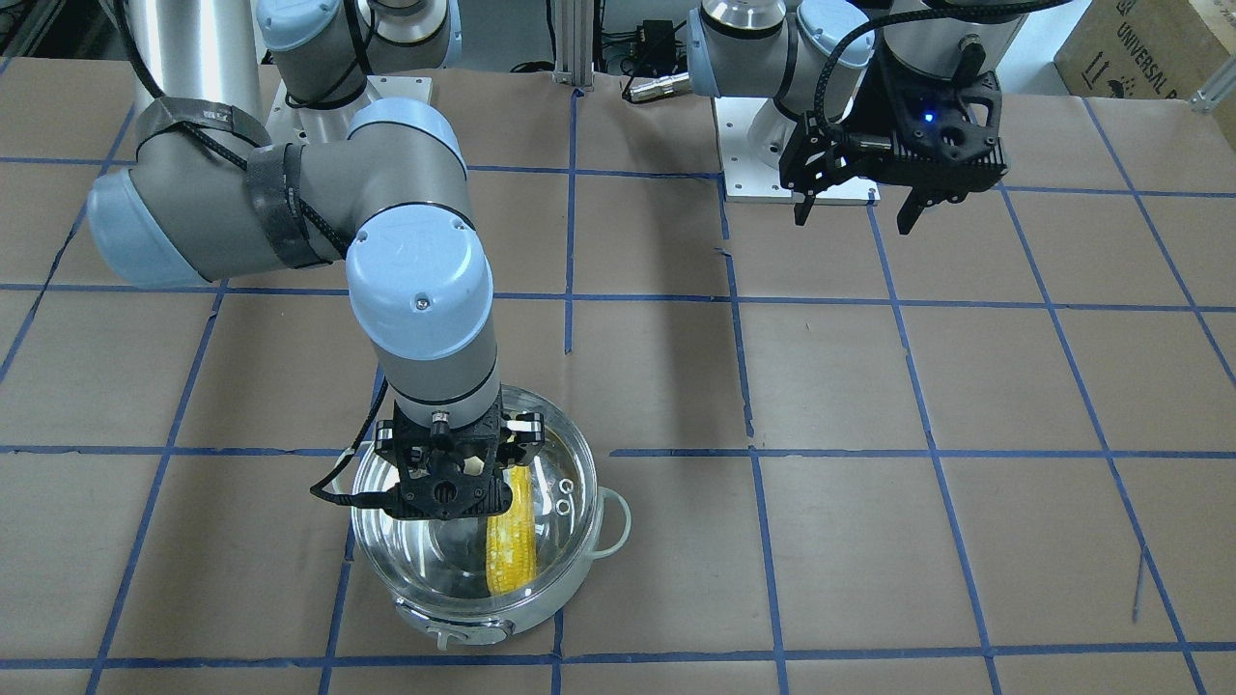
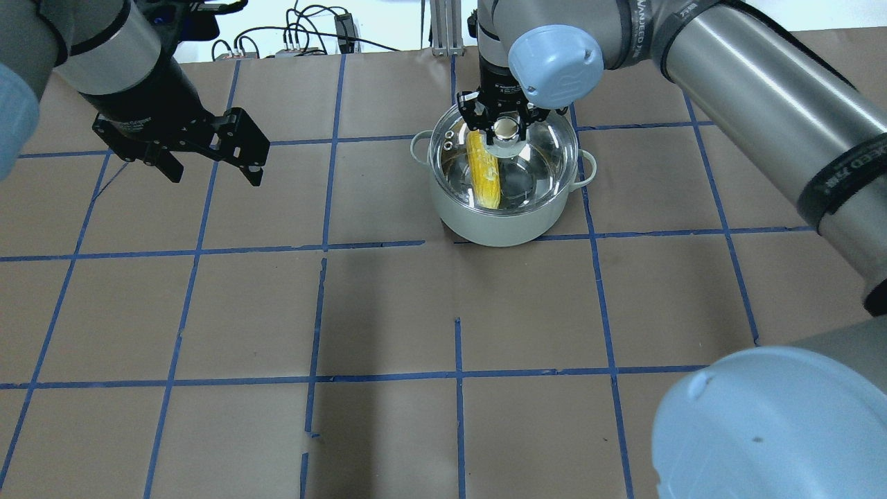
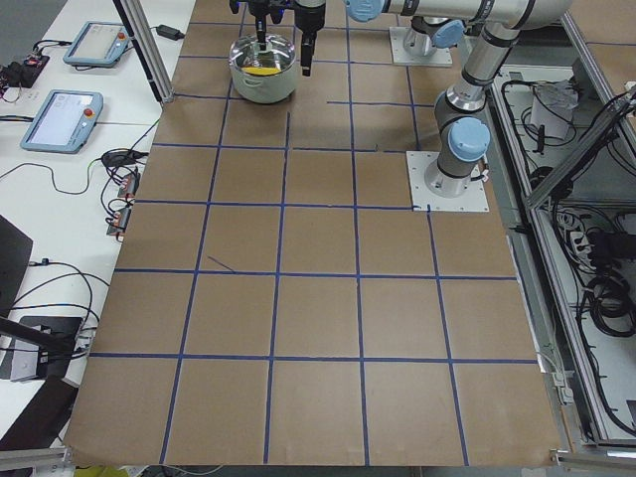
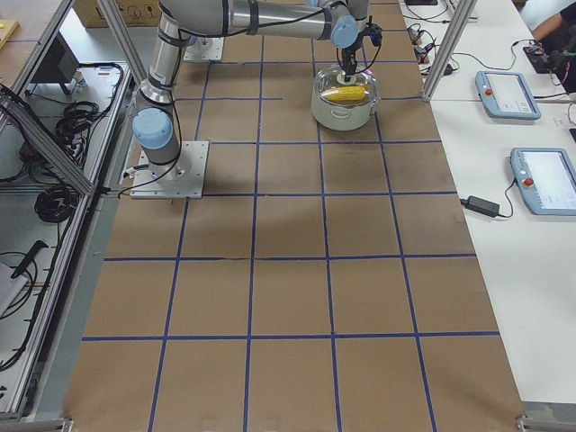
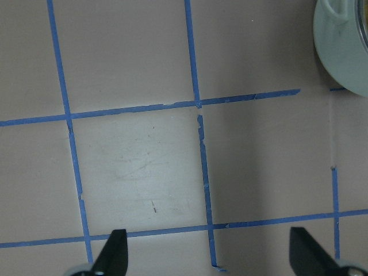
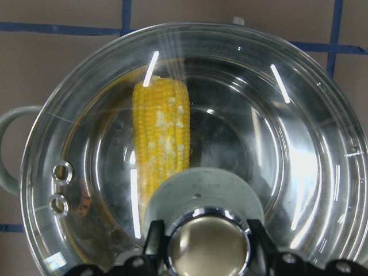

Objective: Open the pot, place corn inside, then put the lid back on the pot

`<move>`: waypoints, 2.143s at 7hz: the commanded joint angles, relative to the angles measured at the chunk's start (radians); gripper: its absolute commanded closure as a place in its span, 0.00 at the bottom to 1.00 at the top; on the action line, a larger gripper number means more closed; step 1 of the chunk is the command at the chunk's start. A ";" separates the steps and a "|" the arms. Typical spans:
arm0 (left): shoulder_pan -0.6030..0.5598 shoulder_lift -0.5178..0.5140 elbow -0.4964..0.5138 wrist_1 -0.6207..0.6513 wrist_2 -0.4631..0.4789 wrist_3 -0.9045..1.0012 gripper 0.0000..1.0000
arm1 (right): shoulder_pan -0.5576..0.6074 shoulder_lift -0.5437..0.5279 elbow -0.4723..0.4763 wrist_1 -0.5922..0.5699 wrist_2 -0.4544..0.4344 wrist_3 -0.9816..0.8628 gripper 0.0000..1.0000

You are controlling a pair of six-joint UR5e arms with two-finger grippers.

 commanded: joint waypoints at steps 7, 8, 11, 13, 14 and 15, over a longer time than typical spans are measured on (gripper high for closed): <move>0.000 0.000 0.000 -0.001 0.000 0.000 0.00 | -0.004 0.008 -0.020 -0.001 0.017 0.011 0.00; 0.000 0.000 0.000 -0.001 0.000 0.000 0.00 | -0.010 0.006 -0.031 -0.003 0.018 0.007 0.00; 0.000 0.000 0.002 -0.001 0.000 -0.002 0.00 | -0.107 -0.033 -0.199 0.215 0.053 -0.017 0.00; -0.002 0.002 0.008 -0.021 0.006 -0.006 0.00 | -0.138 -0.085 -0.233 0.318 0.011 -0.017 0.00; -0.002 0.003 0.008 -0.023 0.006 -0.005 0.00 | -0.171 -0.130 -0.227 0.315 0.026 -0.019 0.00; -0.002 0.003 0.006 -0.023 0.008 -0.005 0.00 | -0.210 -0.194 -0.188 0.322 0.031 -0.031 0.00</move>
